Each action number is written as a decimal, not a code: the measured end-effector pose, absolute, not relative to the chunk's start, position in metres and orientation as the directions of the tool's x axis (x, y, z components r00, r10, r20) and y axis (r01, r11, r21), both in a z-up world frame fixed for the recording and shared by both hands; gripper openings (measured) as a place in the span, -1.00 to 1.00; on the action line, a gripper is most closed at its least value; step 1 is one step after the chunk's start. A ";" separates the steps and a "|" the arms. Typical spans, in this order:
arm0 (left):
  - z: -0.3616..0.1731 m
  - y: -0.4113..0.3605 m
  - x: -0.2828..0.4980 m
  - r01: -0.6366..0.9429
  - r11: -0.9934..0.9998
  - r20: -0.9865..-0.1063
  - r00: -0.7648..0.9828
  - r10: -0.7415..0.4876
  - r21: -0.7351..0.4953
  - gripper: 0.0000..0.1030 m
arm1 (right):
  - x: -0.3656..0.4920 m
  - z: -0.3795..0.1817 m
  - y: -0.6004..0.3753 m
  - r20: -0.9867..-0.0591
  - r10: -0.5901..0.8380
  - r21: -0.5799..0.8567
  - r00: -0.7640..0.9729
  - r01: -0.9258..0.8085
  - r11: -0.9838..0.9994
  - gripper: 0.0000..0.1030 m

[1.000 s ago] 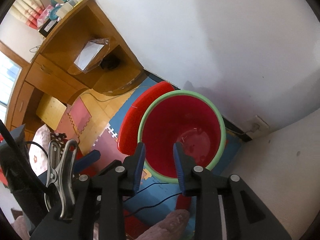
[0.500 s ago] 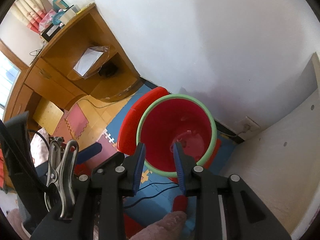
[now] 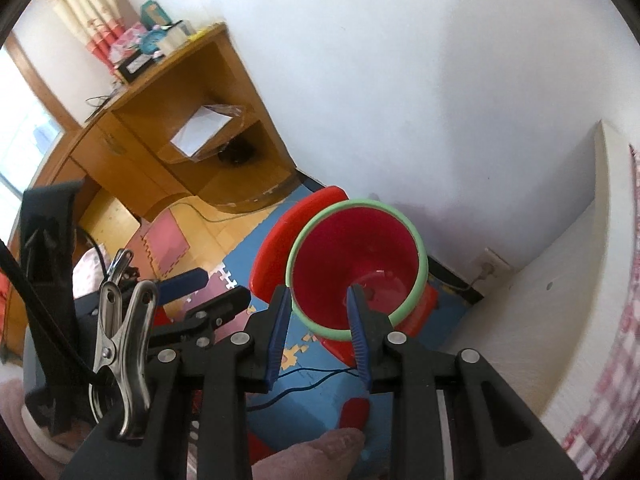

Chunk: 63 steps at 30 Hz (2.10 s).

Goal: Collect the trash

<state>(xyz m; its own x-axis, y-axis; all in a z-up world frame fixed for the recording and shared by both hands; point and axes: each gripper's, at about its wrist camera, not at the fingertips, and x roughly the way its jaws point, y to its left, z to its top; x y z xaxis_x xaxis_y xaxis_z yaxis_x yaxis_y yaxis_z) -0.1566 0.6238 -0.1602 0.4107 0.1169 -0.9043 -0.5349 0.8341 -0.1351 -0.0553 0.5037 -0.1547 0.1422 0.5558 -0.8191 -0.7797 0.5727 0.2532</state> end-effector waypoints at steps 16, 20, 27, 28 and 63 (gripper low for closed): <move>-0.099 0.561 -0.187 -0.490 0.866 -0.888 0.436 0.142 -0.102 0.01 | -0.099 -0.091 0.436 -0.740 0.647 0.281 0.183 -0.790 0.545 -0.42; -0.083 0.547 -0.190 -0.472 0.876 -0.884 0.445 0.142 -0.097 0.01 | -0.108 -0.076 0.412 -0.721 0.664 0.284 0.200 -0.788 0.546 -0.42; -0.051 0.511 -0.194 -0.419 0.904 -0.866 0.481 0.138 -0.088 0.01 | -0.117 -0.051 0.364 -0.685 0.690 0.301 0.233 -0.772 0.560 -0.42; -0.048 0.505 -0.194 -0.411 0.907 -0.865 0.483 0.138 -0.085 0.01 | -0.118 -0.048 0.355 -0.680 0.694 0.305 0.238 -0.769 0.562 -0.42; 0.016 0.247 -0.105 -0.034 0.987 -0.836 0.536 -0.117 -0.160 0.01 | -0.109 -0.021 0.036 -0.611 0.556 0.365 0.564 -0.422 0.830 -0.42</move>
<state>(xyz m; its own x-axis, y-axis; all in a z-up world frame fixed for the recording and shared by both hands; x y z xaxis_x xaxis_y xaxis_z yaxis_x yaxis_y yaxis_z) -0.1050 0.2473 0.0159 0.5358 -0.1169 -0.8362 -0.0342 0.9866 -0.1598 -0.1090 0.0362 -0.0215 0.5639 0.5560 -0.6107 -0.4223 0.8296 0.3653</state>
